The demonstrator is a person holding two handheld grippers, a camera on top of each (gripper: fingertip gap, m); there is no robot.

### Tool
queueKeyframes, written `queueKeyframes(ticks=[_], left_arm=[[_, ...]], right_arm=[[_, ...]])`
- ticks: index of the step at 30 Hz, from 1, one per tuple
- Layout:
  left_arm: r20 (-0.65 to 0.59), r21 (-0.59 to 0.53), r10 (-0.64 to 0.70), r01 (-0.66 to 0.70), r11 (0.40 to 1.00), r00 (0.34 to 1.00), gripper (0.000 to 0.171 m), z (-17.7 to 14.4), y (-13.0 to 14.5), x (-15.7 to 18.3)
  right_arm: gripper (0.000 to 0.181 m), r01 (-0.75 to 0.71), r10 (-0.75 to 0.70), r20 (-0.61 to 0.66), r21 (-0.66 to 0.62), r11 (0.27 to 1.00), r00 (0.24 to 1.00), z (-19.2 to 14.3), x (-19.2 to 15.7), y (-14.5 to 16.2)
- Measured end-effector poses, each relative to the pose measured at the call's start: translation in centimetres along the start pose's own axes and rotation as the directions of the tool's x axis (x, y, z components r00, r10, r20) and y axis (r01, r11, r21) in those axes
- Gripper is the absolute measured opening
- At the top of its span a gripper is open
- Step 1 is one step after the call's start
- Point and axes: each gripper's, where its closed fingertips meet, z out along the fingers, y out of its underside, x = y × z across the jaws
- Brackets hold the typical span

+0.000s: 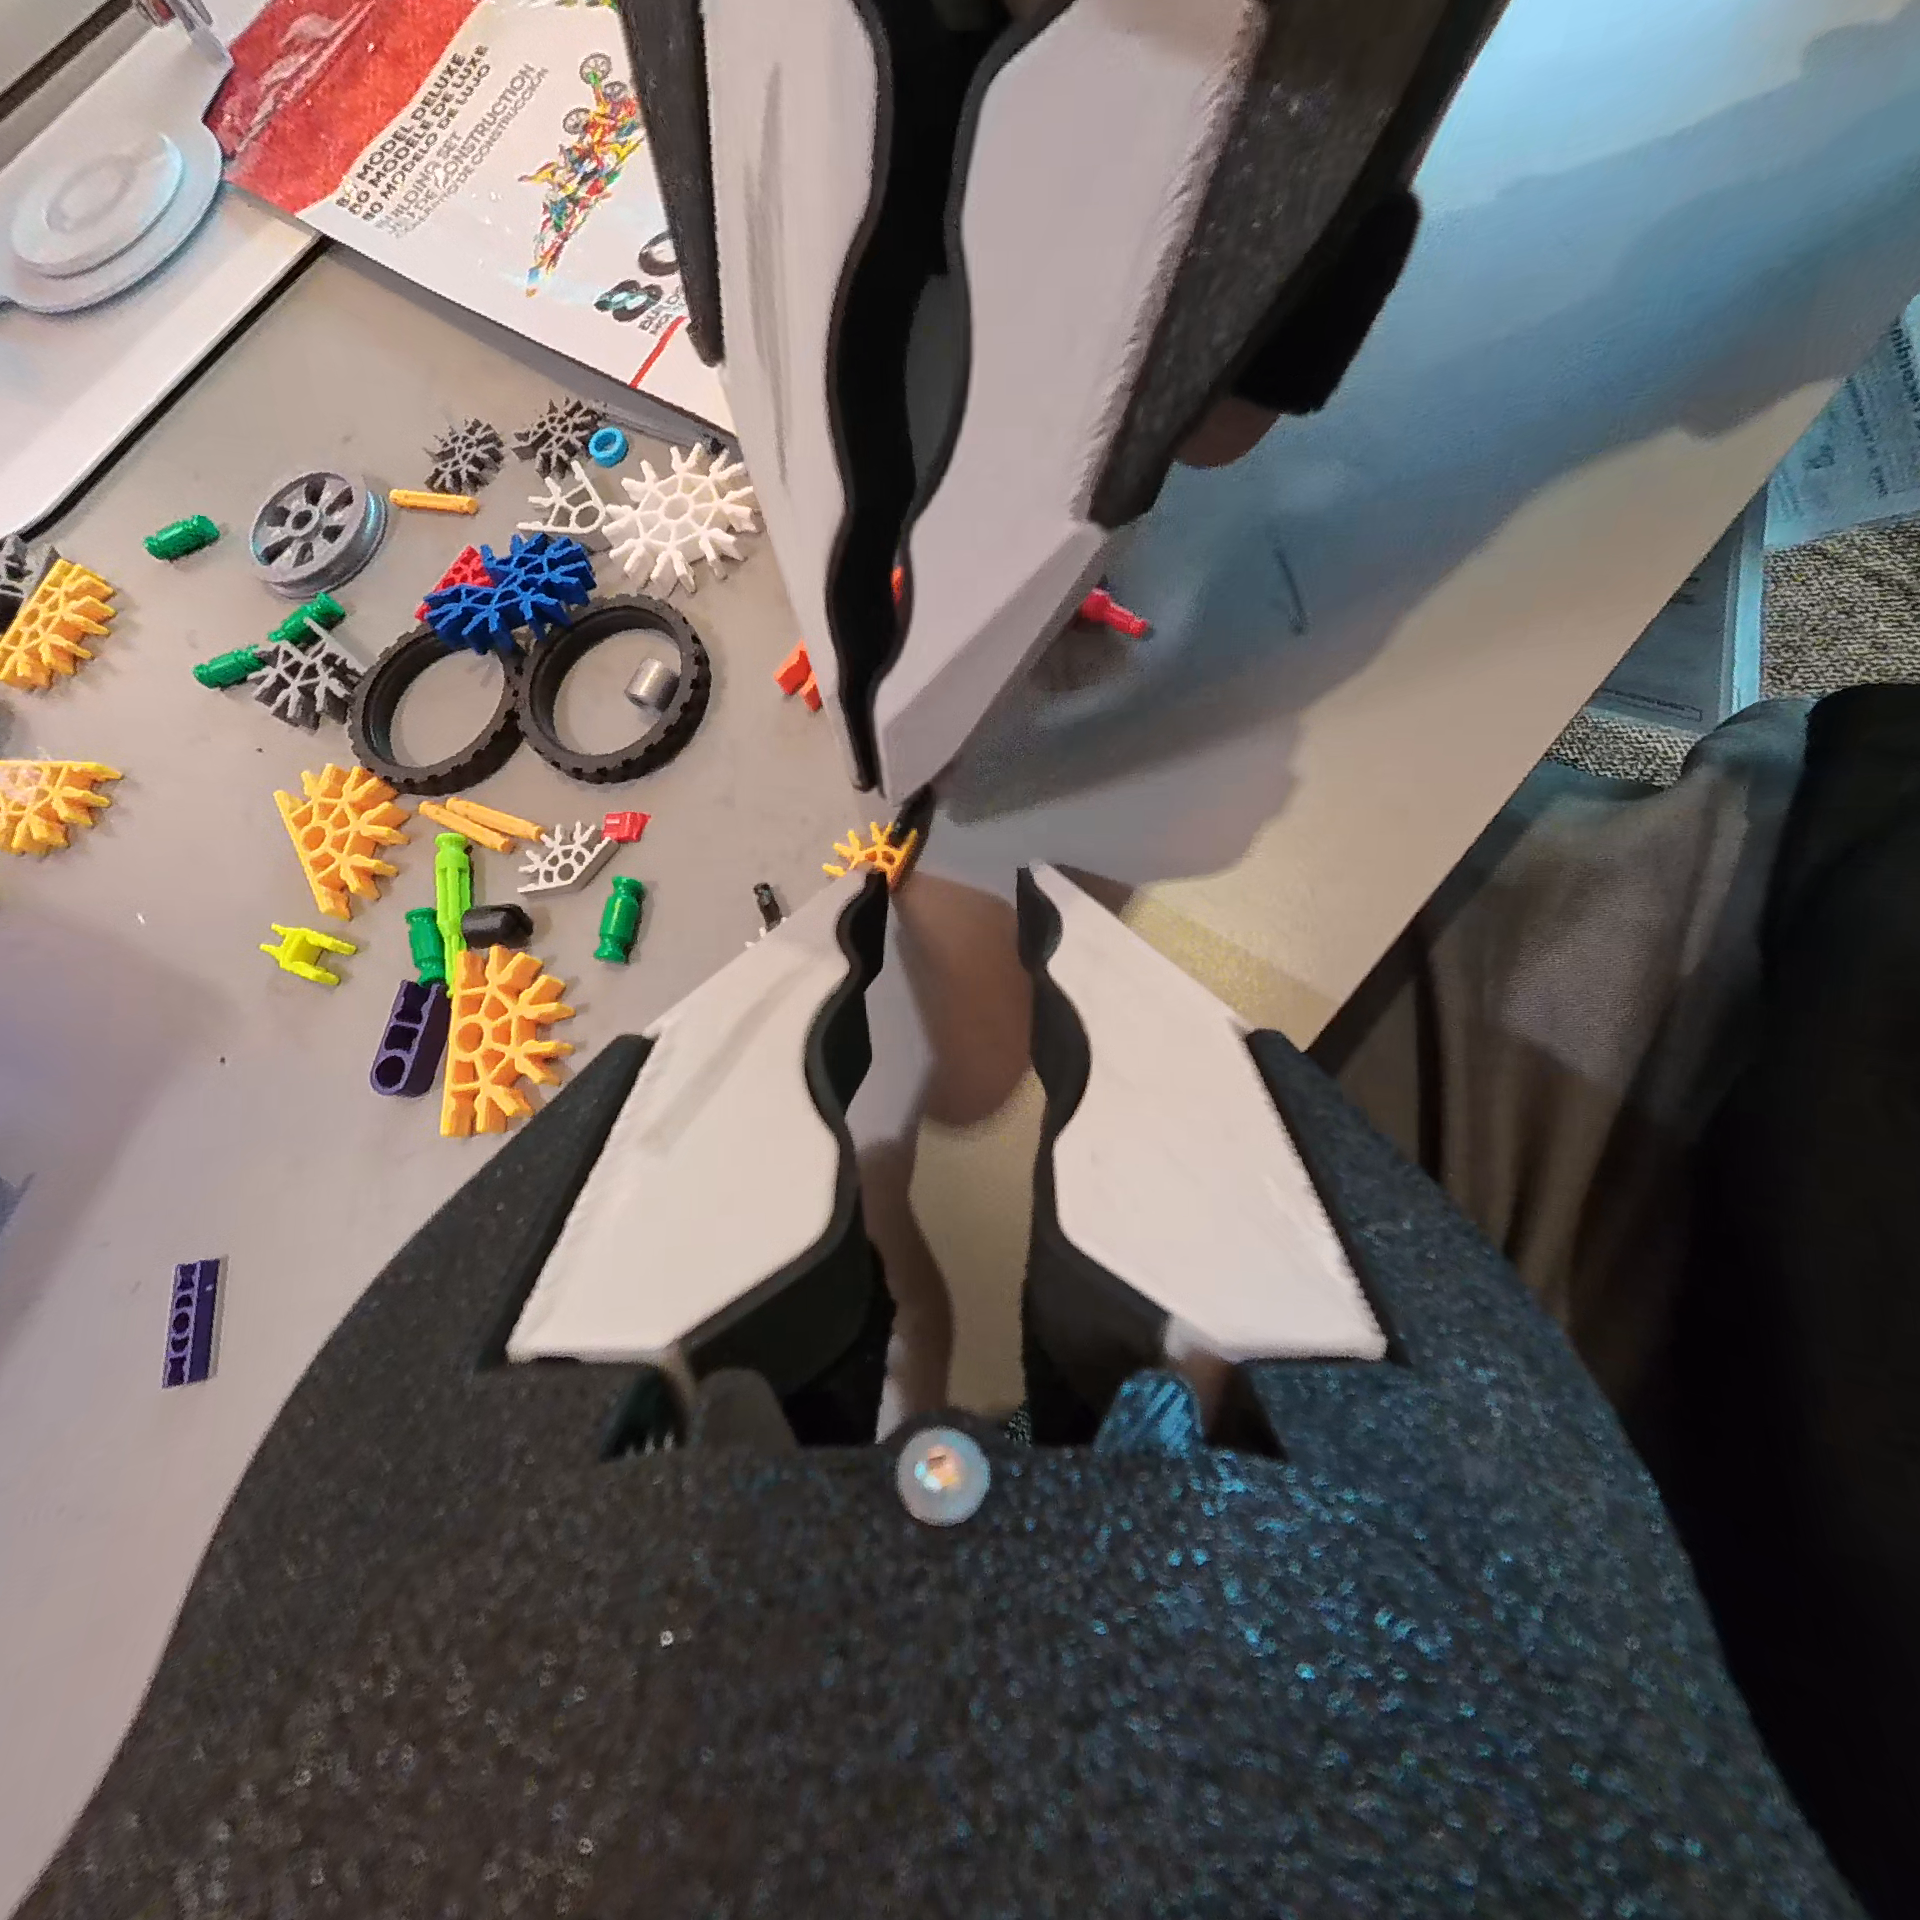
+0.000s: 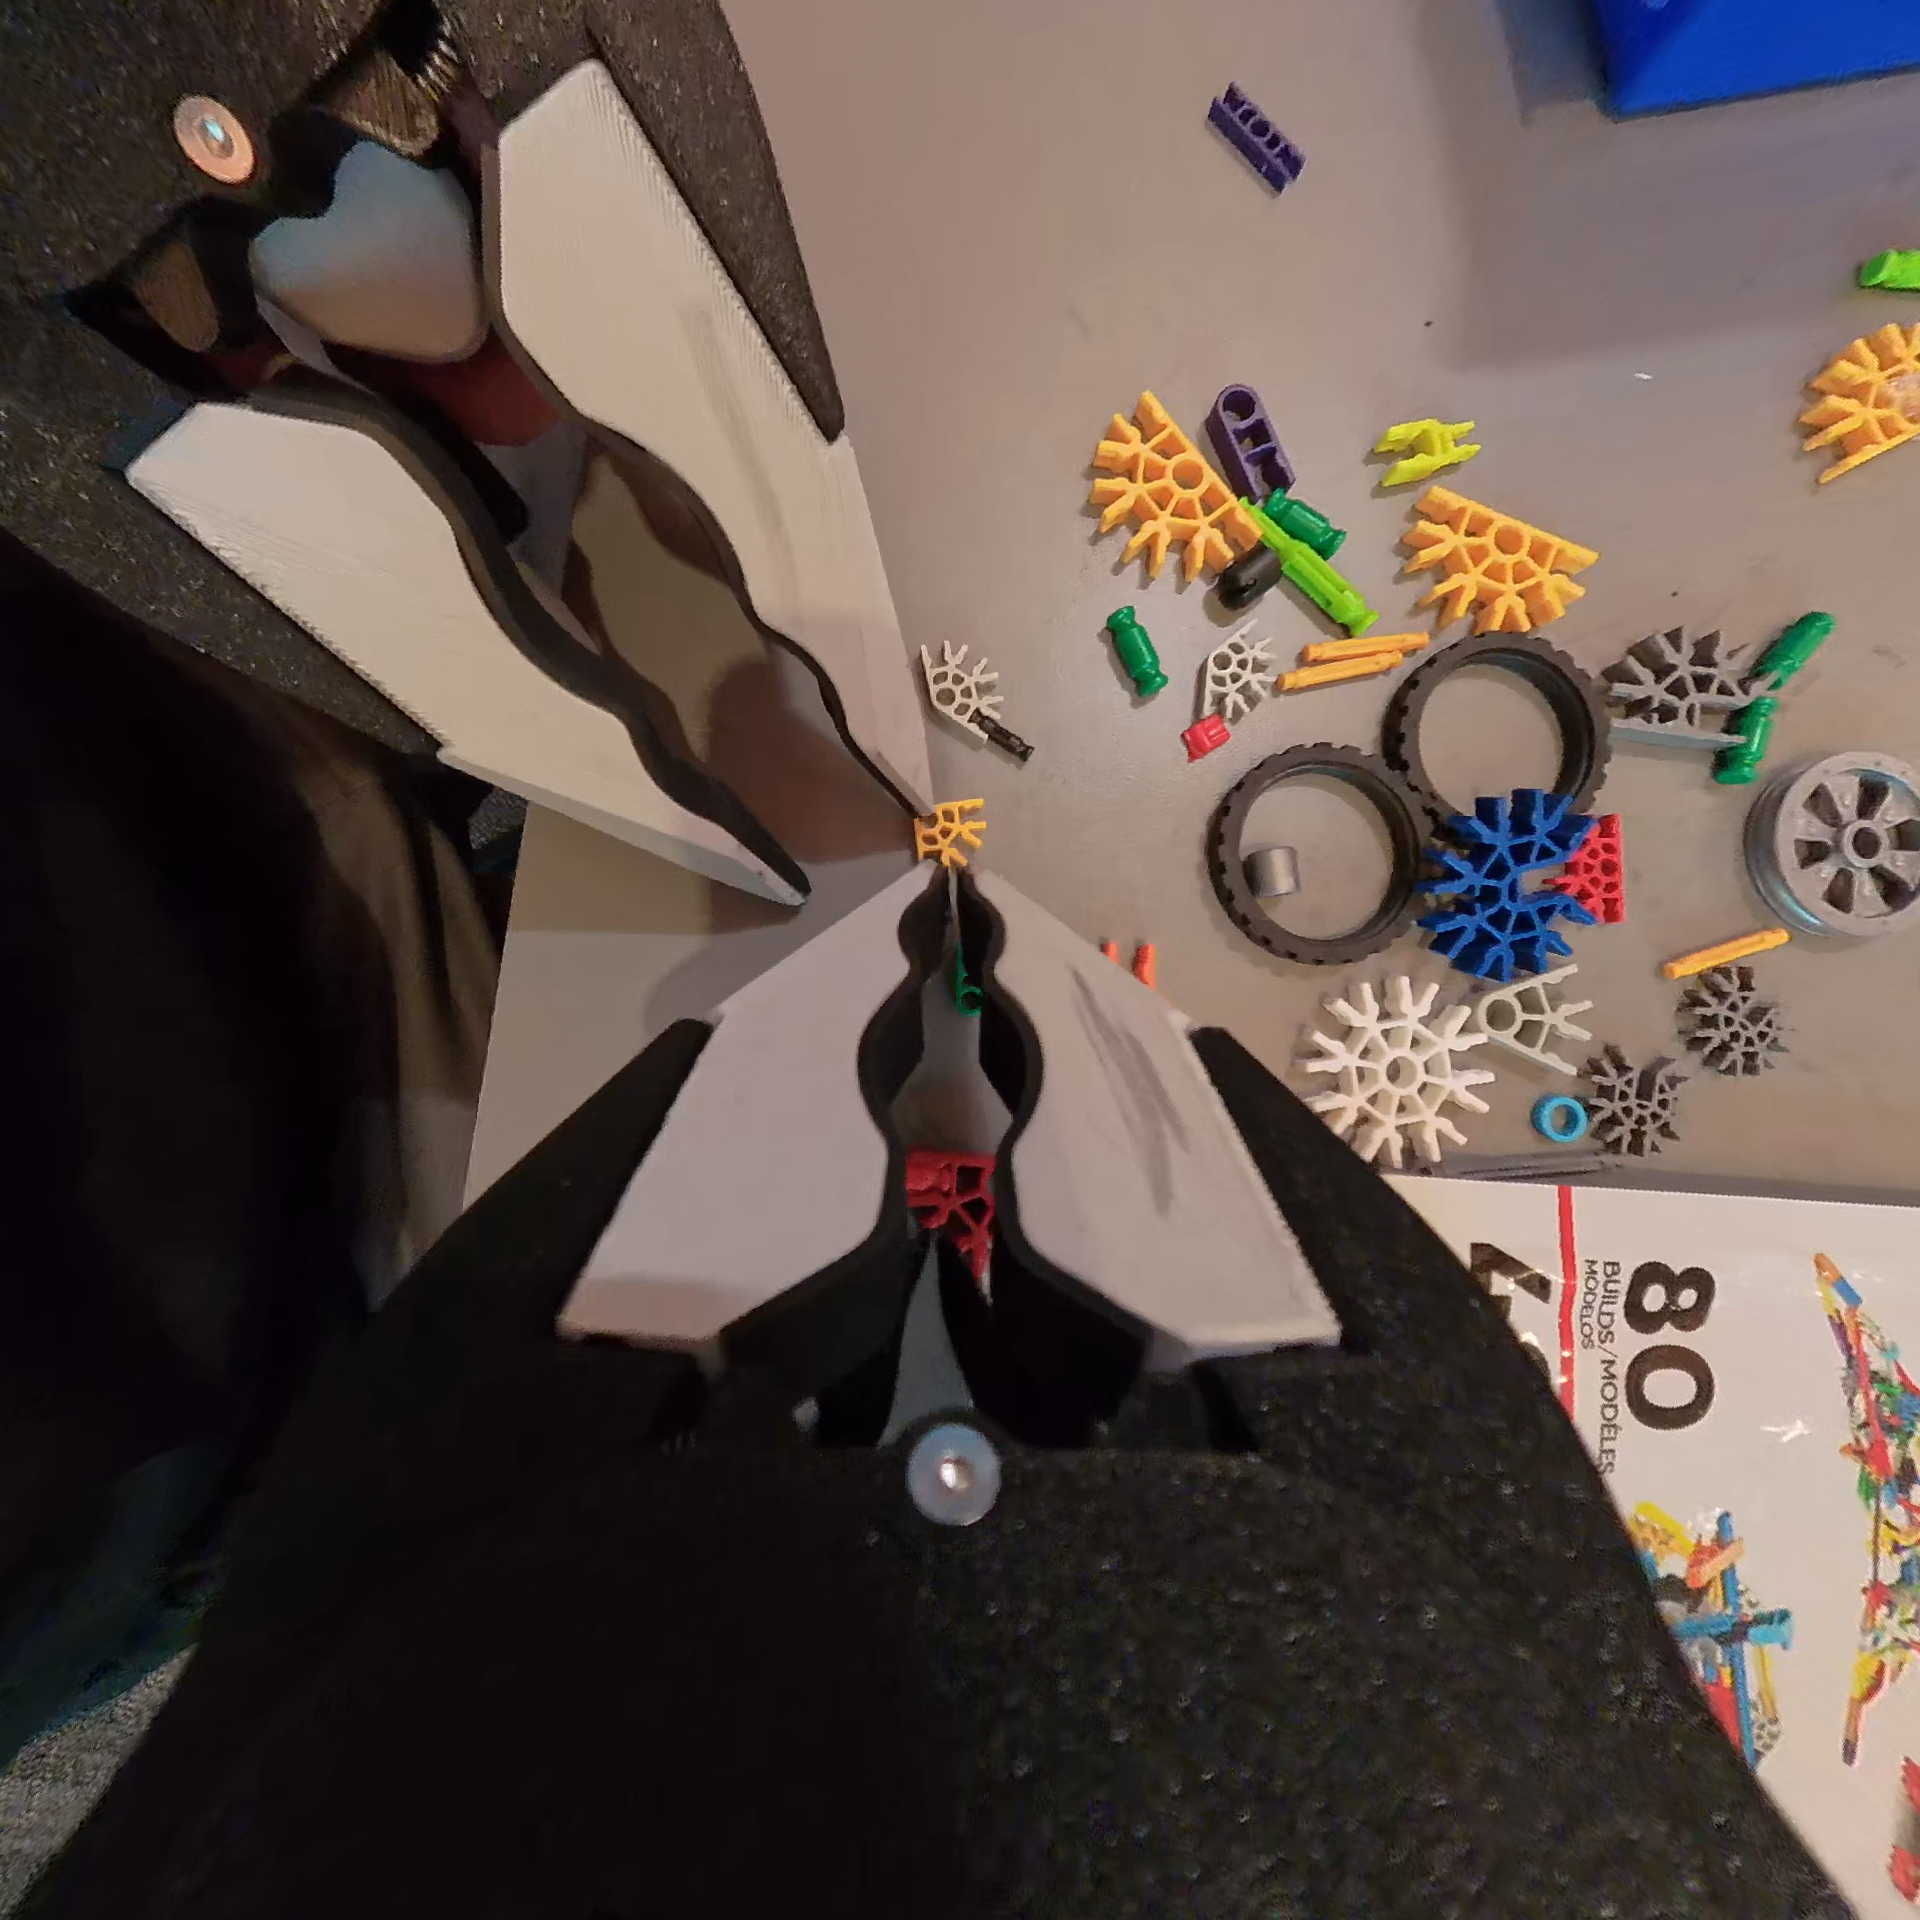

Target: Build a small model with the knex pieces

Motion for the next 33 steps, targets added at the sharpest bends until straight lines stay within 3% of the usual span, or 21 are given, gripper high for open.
queueKeyframes(ticks=[11,22,33], left_arm=[[-0.005,0.004,-0.004,0.004,1.0,1.0,0.023,0.01,-0.01,0.06],[-0.004,0.005,-0.003,0.003,1.0,1.0,0.021,0.17,-0.13,0.06],[0.008,-0.014,0.003,-0.003,1.0,1.0,0.019,0.66,-0.29,-0.28]], right_arm=[[0.0,0.03,-0.03,0.01,-0.018,0.999,1.0,0.8,-0.22,-0.05],[0.0,-0.072,0.069,0.095,0.03,0.997,0.993,0.82,-0.04,0.12],[0.0,-0.033,0.032,0.097,0.003,0.999,0.995,0.88,-0.03,0.26]])
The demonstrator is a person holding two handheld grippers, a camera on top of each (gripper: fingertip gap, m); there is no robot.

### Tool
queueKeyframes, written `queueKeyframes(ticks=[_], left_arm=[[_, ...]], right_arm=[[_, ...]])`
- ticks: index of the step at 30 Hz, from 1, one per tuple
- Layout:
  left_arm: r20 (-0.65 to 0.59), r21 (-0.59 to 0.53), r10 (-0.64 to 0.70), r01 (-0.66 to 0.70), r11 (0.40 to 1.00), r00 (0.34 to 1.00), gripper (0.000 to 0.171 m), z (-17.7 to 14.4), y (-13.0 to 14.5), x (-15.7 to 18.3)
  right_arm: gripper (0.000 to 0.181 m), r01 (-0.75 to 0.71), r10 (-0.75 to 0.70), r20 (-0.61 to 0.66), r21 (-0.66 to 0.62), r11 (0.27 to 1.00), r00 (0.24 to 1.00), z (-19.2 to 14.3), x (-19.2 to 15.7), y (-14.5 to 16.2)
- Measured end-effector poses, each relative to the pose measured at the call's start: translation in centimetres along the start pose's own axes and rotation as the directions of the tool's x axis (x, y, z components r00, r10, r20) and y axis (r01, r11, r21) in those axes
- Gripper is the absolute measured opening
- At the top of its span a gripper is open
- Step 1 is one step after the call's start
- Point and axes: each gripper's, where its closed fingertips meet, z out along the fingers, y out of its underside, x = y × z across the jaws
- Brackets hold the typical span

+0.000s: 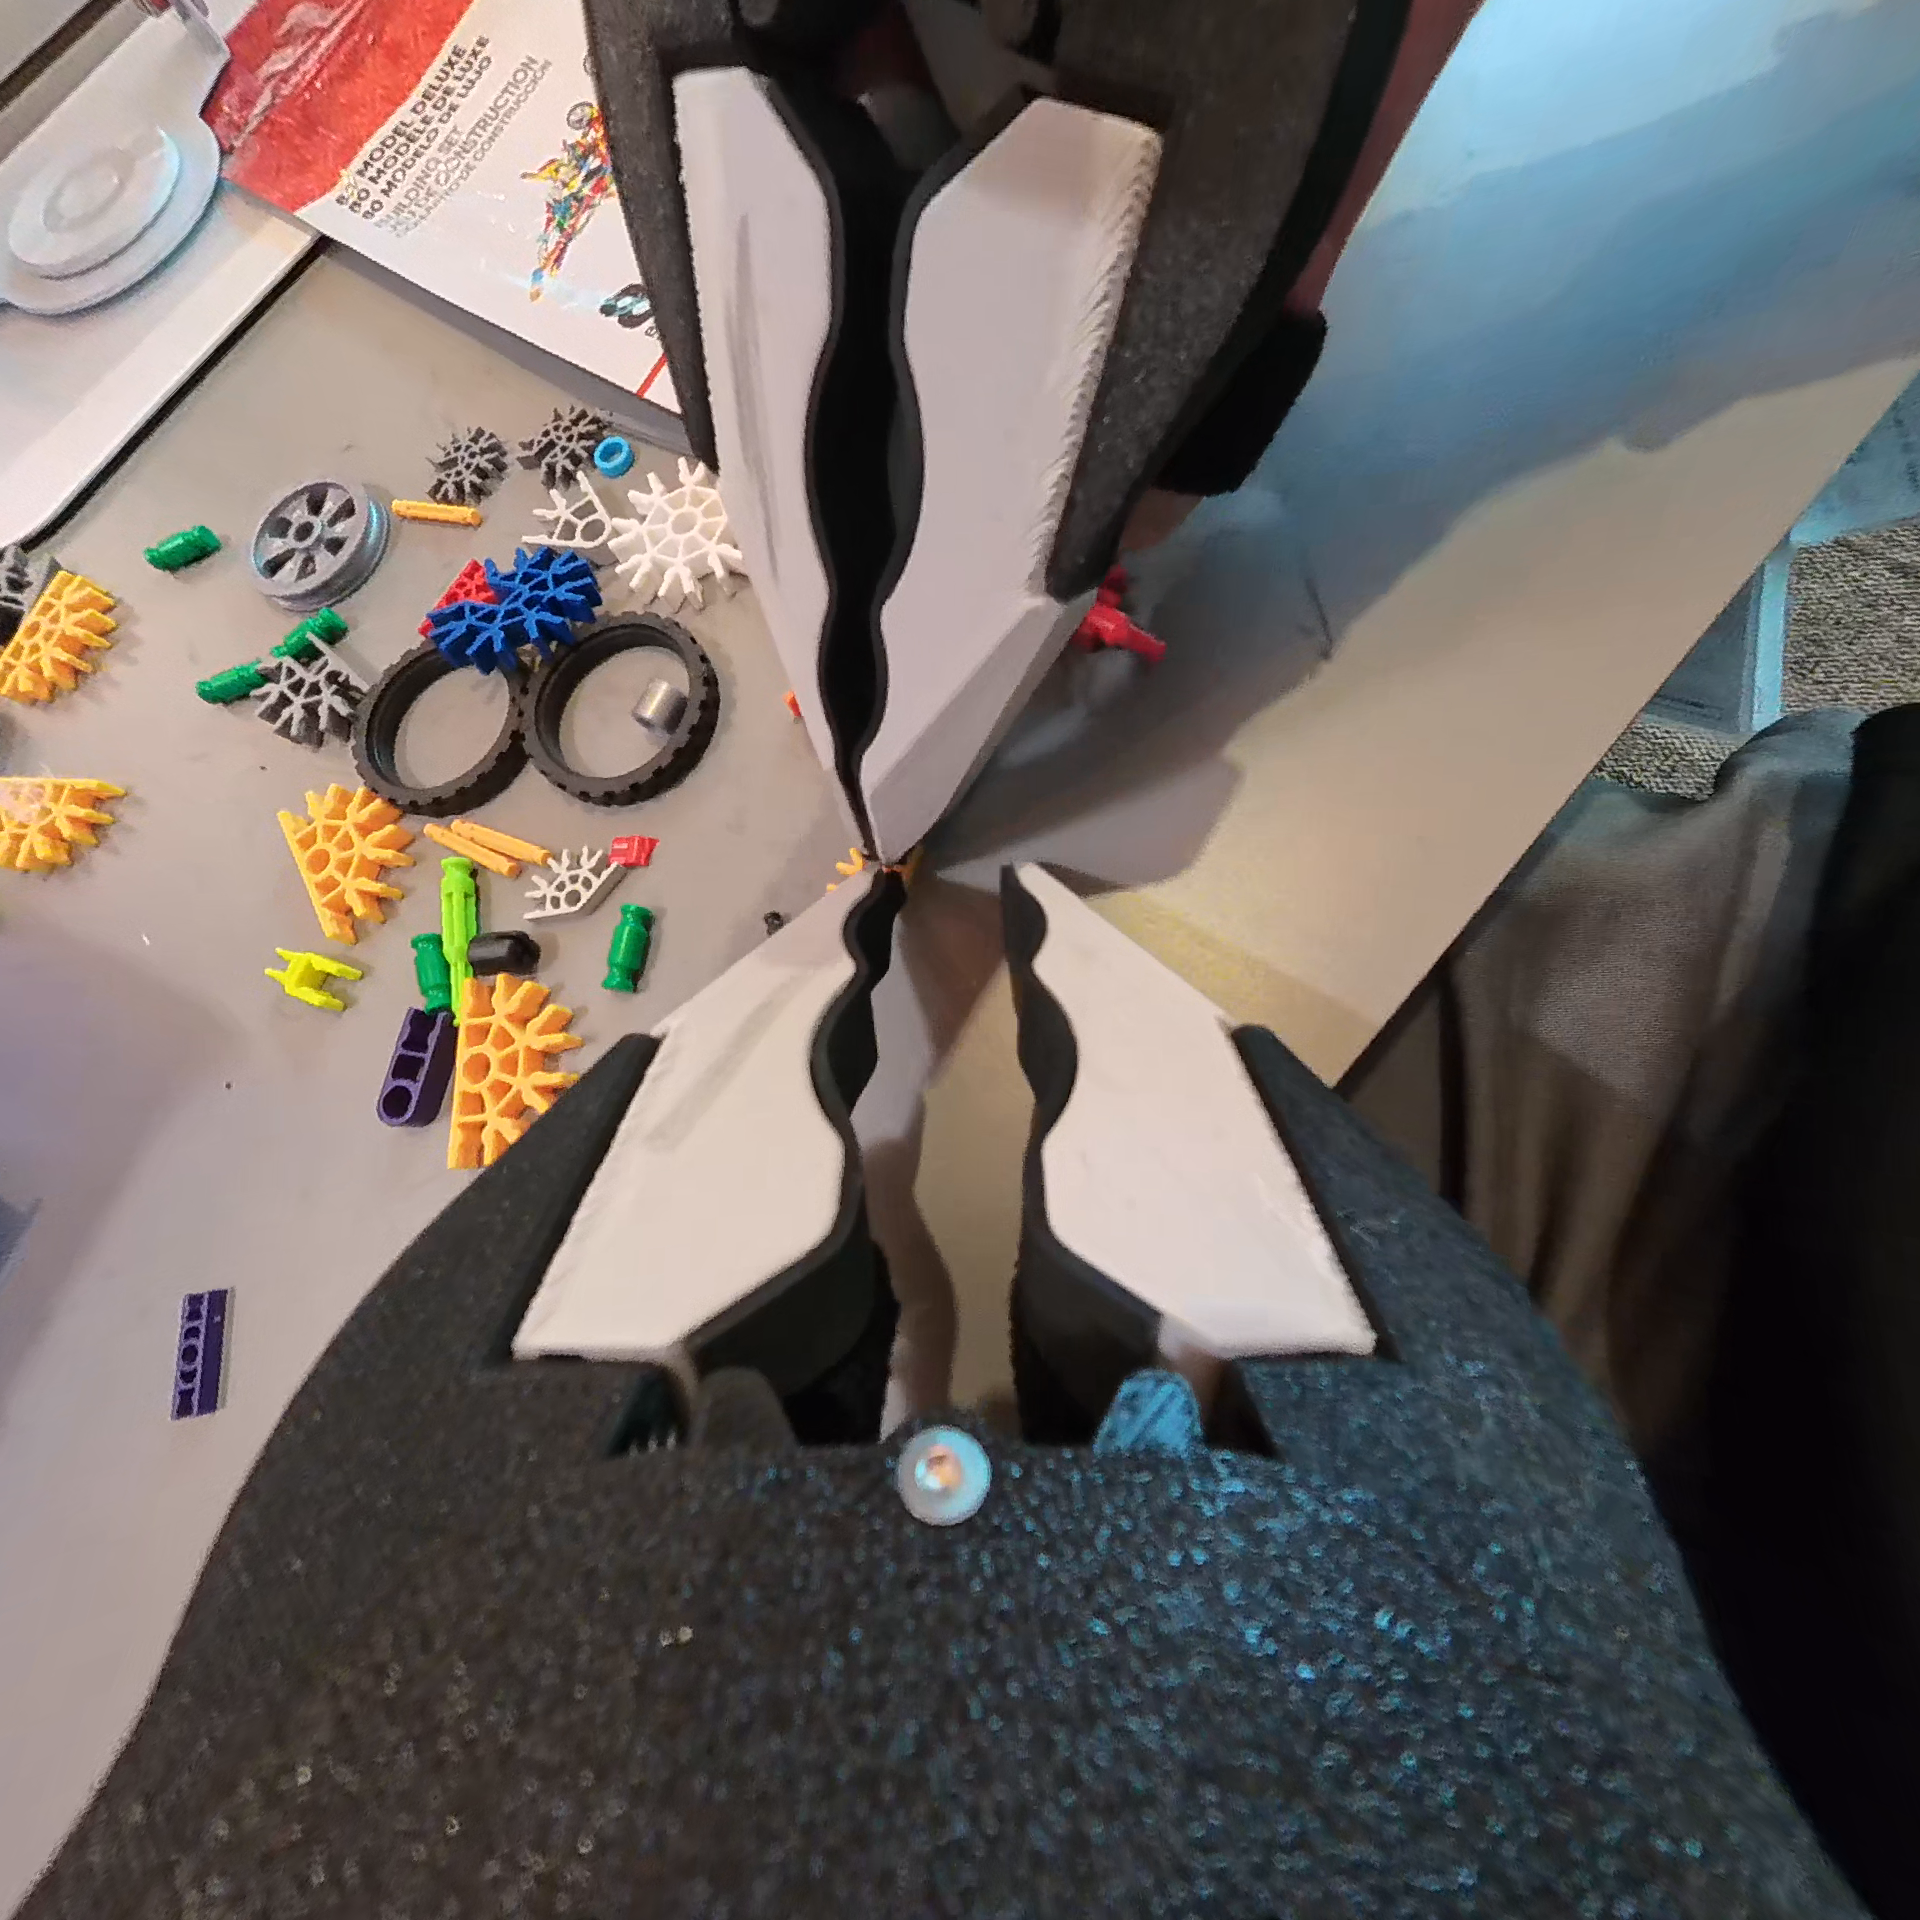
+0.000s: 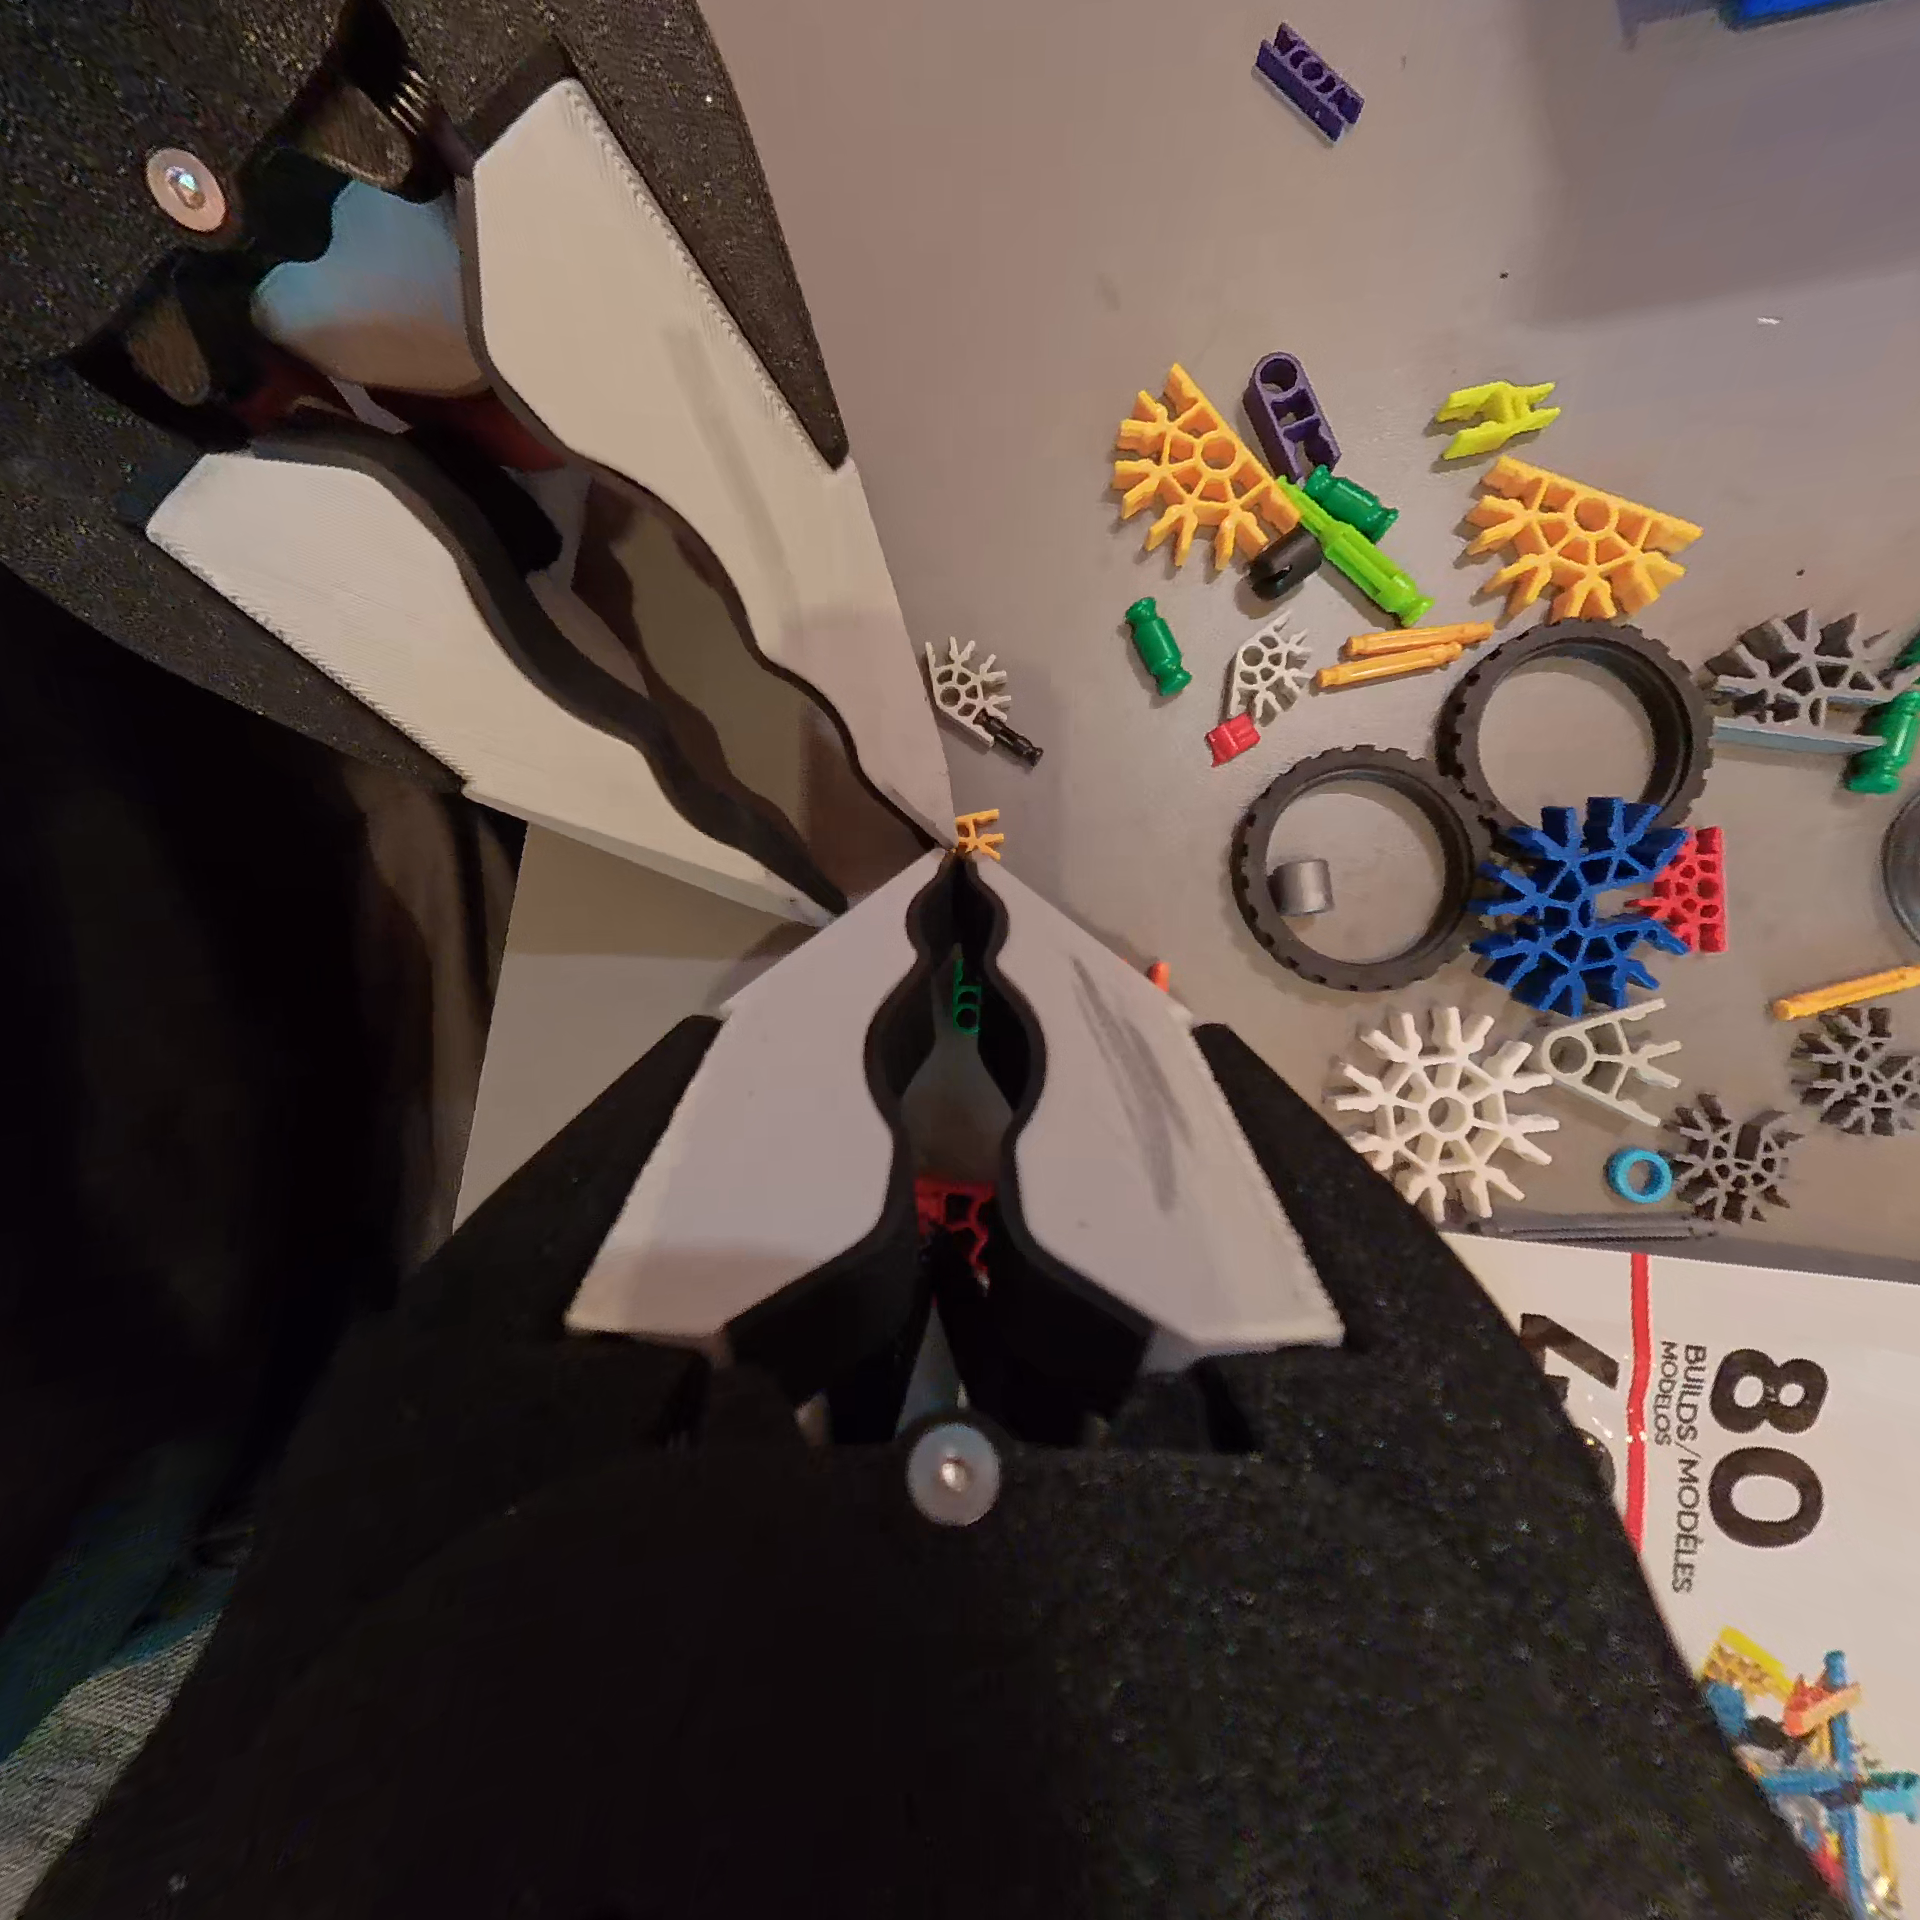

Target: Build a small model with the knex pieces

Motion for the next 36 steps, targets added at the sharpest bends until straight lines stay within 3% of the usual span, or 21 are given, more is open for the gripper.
queueKeyframes(ticks=[9,14,16,23,28,31,36], left_arm=[[0.009,-0.013,0.018,-0.018,1.0,1.0,0.016,0.2,-0.1,-0.2],[0.009,-0.009,0.012,-0.012,1.0,1.0,0.016,0.2,-0.1,-0.3],[-0.001,-0.009,0.002,-0.002,1.0,1.0,0.016,0.1,0.0,-0.3],[0.002,-0.007,-0.01,0.01,1.0,1.0,0.018,0.0,0.1,-0.4],[0.012,0.0,0.004,-0.004,1.0,1.0,0.021,-0.6,0.1,-1.1],[0.017,0.007,0.011,-0.011,1.0,1.0,0.021,-0.9,-0.2,-1.7],[0.009,-0.041,0.068,-0.067,0.997,0.998,0.022,-0.5,0.1,-2.6]], right_arm=[[0.0,-0.036,0.039,-0.052,0.057,0.998,0.998,0.0,0.1,0.1],[0.0,0.014,-0.008,-0.119,0.044,0.999,0.993,0.0,0.1,0.1],[0.0,-0.031,0.038,-0.092,0.076,0.997,0.995,0.0,0.1,-0.1],[0.001,-0.071,0.09,-0.111,0.161,0.984,0.99,-2.4,1.1,-0.7],[0.018,-0.051,0.066,-0.185,0.083,0.995,0.981,-3.9,2.9,0.9],[0.018,-0.024,0.03,-0.137,0.042,0.999,0.99,-3.4,1.6,1.3],[0.013,0.023,-0.028,-0.165,-0.03,0.999,0.986,-1.7,0.8,1.9]])
